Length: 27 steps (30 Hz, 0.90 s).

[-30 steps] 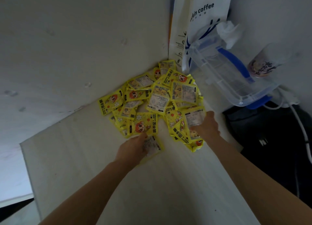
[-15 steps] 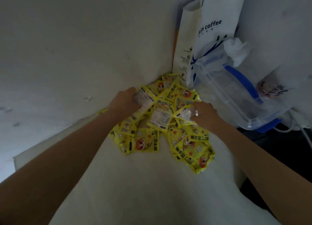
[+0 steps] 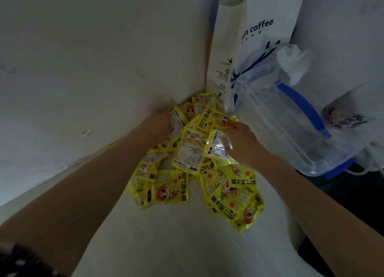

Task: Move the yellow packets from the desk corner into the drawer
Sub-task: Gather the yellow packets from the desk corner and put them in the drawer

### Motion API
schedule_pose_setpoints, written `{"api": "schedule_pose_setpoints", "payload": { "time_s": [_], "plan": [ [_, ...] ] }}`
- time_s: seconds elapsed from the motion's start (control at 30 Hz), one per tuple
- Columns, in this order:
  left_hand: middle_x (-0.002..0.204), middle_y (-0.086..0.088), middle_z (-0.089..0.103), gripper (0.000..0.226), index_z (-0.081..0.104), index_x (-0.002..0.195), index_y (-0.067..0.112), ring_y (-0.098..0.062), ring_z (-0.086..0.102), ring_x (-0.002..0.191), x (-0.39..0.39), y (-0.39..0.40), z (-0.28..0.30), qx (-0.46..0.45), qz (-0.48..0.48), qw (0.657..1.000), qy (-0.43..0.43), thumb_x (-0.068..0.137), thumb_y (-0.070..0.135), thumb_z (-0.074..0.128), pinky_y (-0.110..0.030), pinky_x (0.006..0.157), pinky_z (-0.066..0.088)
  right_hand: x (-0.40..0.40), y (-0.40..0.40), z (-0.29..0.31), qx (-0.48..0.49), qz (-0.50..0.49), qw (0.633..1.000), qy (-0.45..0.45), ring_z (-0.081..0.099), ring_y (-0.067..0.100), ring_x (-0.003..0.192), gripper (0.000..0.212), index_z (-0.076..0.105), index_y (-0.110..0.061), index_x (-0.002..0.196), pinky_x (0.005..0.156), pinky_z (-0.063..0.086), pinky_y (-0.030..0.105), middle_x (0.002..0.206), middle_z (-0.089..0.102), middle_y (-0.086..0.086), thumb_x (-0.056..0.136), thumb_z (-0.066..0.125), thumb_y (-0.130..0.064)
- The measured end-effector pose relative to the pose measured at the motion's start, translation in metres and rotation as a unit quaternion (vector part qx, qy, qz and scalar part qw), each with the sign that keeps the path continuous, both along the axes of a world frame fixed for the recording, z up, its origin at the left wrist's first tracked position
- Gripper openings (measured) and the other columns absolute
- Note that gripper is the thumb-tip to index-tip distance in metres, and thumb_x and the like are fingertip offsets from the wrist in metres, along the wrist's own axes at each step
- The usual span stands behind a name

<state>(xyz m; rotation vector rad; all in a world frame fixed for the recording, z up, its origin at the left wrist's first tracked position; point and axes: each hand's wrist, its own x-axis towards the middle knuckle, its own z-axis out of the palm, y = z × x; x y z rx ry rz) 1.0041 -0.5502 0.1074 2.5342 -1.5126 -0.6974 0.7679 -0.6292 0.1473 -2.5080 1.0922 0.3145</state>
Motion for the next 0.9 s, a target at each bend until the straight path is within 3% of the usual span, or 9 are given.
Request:
{"api": "schedule_pose_setpoints", "payload": {
  "time_s": [0.23, 0.37, 0.43, 0.53, 0.63, 0.73, 0.9],
  "plan": [
    [0.111, -0.022, 0.06, 0.033, 0.047, 0.117, 0.003, -0.039, 0.057, 0.104, -0.017, 0.023, 0.001, -0.003, -0.019, 0.999, -0.047, 0.092, 0.021, 0.058, -0.042, 0.075, 0.046, -0.008, 0.005, -0.008, -0.033, 0.016, 0.999, 0.031, 0.051, 0.036, 0.11, 0.038, 0.05, -0.01, 0.127, 0.094, 0.046, 0.045, 0.127, 0.047, 0.016, 0.093, 0.054, -0.025],
    [0.116, -0.02, 0.056, 0.031, 0.055, 0.11, 0.001, -0.039, 0.054, 0.108, -0.019, 0.034, 0.001, -0.051, -0.007, 0.997, -0.05, 0.086, 0.018, 0.065, -0.043, 0.081, 0.045, -0.012, 0.009, -0.007, -0.035, 0.02, 0.999, 0.032, 0.057, 0.033, 0.105, 0.041, 0.047, -0.01, 0.127, 0.089, 0.05, 0.046, 0.127, 0.044, 0.014, 0.09, 0.059, -0.024],
    [0.119, -0.02, 0.053, 0.034, 0.057, 0.11, -0.001, -0.041, 0.053, 0.109, -0.018, 0.036, -0.001, -0.068, 0.008, 0.997, -0.043, 0.083, 0.016, 0.068, -0.046, 0.085, 0.047, -0.014, 0.011, -0.006, -0.046, 0.016, 0.998, 0.031, 0.055, 0.032, 0.105, 0.039, 0.048, -0.011, 0.126, 0.087, 0.051, 0.047, 0.127, 0.042, 0.015, 0.092, 0.057, -0.027],
    [0.131, -0.017, 0.049, 0.043, 0.054, 0.118, 0.001, -0.041, 0.043, 0.119, -0.016, 0.031, -0.002, -0.006, 0.017, 0.998, -0.066, 0.083, 0.022, 0.068, -0.047, 0.097, 0.041, -0.019, 0.013, -0.004, -0.048, 0.012, 0.998, 0.028, 0.051, 0.031, 0.108, 0.039, 0.048, -0.012, 0.127, 0.088, 0.05, 0.046, 0.127, 0.041, 0.015, 0.094, 0.053, -0.031],
    [0.124, -0.016, 0.055, 0.046, 0.055, 0.12, 0.007, -0.038, 0.036, 0.125, -0.014, 0.024, 0.0, 0.042, 0.027, 0.996, -0.07, 0.082, 0.029, 0.069, -0.045, 0.098, 0.038, -0.023, 0.015, -0.005, -0.057, 0.026, 0.997, 0.04, 0.05, 0.03, 0.109, 0.033, 0.048, -0.012, 0.123, 0.088, 0.048, 0.046, 0.121, 0.051, 0.011, 0.095, 0.051, -0.029],
    [0.131, -0.015, 0.049, 0.058, 0.053, 0.133, 0.016, -0.037, 0.039, 0.125, -0.012, 0.022, 0.002, 0.033, 0.034, 0.996, -0.069, 0.08, 0.03, 0.072, -0.045, 0.1, 0.038, -0.026, 0.019, -0.006, -0.067, 0.027, 0.997, 0.024, 0.053, 0.029, 0.103, 0.026, 0.05, -0.012, 0.115, 0.084, 0.047, 0.044, 0.109, 0.058, 0.007, 0.094, 0.051, -0.027],
    [0.118, -0.017, 0.049, 0.039, 0.062, 0.116, 0.004, -0.04, 0.057, 0.102, -0.009, 0.03, 0.005, -0.052, 0.055, 0.997, -0.035, 0.08, 0.014, 0.071, -0.044, 0.084, 0.048, -0.031, 0.018, -0.005, -0.056, 0.013, 0.998, -0.024, 0.061, 0.027, 0.094, 0.023, 0.047, -0.014, 0.111, 0.079, 0.047, 0.041, 0.101, 0.06, 0.003, 0.092, 0.054, -0.024]
  ]
}}
